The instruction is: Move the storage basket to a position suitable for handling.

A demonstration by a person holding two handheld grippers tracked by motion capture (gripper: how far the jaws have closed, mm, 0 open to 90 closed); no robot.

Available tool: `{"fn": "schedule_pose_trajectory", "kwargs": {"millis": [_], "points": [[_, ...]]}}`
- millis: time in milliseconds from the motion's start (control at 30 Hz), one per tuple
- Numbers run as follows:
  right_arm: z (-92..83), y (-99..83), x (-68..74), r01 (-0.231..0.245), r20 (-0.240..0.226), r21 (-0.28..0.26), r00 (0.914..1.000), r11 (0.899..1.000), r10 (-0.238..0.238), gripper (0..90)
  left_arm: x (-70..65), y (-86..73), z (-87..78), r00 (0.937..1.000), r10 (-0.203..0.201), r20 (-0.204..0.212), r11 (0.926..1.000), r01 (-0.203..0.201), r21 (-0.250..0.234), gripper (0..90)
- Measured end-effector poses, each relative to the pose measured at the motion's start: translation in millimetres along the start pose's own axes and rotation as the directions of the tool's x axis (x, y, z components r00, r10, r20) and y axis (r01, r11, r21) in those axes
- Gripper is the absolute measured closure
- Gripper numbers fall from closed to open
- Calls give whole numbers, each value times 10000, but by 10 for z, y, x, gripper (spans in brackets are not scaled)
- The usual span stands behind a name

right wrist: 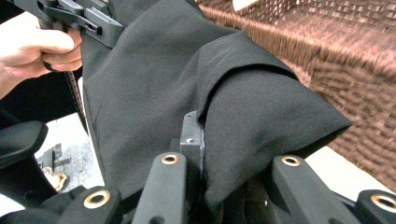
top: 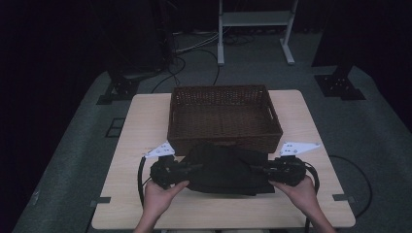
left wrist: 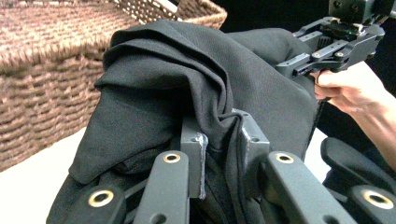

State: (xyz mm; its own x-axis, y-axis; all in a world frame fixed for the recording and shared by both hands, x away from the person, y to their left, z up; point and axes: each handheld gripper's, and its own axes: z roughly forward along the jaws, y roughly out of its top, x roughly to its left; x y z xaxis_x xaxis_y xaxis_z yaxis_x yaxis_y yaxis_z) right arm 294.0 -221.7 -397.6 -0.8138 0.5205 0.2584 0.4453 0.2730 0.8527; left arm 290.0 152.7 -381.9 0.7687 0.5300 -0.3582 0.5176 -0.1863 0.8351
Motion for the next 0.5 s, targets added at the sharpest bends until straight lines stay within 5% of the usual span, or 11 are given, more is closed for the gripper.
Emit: {"fn": "schedule_pose_trajectory", "kwargs": {"millis": [500], "points": [[-168, 366, -21, 375, 34, -457, 9993, 9983, -373, 735, -67, 411, -99, 9988, 480, -70, 9987, -481, -165, 760]]}}
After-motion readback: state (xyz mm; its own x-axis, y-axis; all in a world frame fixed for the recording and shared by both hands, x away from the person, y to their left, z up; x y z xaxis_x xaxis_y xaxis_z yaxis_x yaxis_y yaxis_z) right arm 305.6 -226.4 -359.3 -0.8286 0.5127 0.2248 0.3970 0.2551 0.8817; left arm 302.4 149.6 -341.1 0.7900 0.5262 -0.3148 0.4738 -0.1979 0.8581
